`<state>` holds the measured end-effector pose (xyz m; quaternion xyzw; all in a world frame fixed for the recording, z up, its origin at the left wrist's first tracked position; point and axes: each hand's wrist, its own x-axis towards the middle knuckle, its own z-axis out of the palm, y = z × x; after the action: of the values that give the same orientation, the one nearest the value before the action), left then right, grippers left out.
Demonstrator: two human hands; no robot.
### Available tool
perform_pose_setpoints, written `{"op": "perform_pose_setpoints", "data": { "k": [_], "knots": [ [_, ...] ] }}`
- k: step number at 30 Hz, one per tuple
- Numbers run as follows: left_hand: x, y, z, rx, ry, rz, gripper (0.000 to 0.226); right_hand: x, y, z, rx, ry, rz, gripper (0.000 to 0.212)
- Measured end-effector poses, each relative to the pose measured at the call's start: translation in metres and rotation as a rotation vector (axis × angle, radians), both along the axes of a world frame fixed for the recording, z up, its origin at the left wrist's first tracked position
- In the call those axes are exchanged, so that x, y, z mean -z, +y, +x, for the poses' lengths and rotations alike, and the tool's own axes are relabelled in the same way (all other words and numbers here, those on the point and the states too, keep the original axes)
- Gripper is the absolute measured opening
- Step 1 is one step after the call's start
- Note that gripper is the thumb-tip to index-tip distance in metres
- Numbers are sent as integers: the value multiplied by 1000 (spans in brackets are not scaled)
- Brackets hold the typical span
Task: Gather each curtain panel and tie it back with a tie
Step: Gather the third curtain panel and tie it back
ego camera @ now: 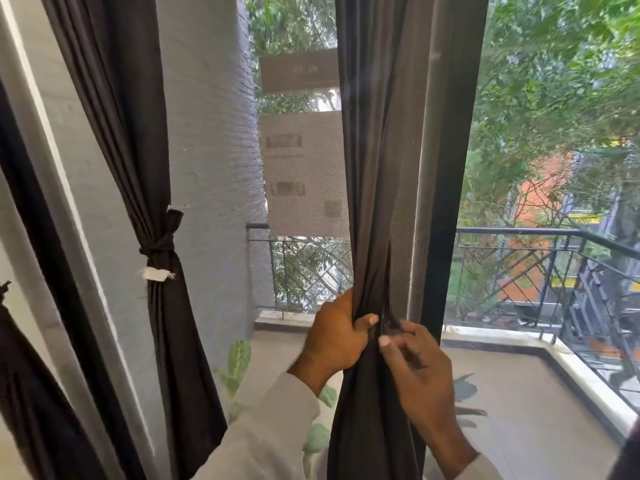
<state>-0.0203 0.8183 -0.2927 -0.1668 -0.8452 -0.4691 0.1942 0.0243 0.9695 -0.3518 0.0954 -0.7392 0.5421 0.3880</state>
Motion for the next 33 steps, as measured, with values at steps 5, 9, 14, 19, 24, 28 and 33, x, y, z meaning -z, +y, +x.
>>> {"op": "perform_pose_setpoints", "data": {
  "k": [5, 9, 14, 19, 24, 28, 33],
  "knots": [
    [-1, 9, 9, -123, 99, -91, 35, -15, -6, 8, -22, -83, -360, 9],
    [-3, 8, 13, -149, 131, -50, 32, -18, 1, 2, -1, -144, -199, 34],
    [3, 9, 13, -203, 154, -16, 30, -5, 4, 1, 445, -132, 130, 11],
    [8, 13, 13, -192, 130, -10, 34, 9, 2, 7, 349, -48, 221, 17],
    [9, 15, 13, 60, -24, 161, 38, 17, 0, 3, 112, 70, 85, 19],
    [12, 4, 7, 357, -233, 391, 42, 8, 9, 4, 102, -4, 37, 32],
    [0, -4, -1, 438, -360, 467, 29, 1, 8, 7, 109, -77, 98, 31]
  ]
}}
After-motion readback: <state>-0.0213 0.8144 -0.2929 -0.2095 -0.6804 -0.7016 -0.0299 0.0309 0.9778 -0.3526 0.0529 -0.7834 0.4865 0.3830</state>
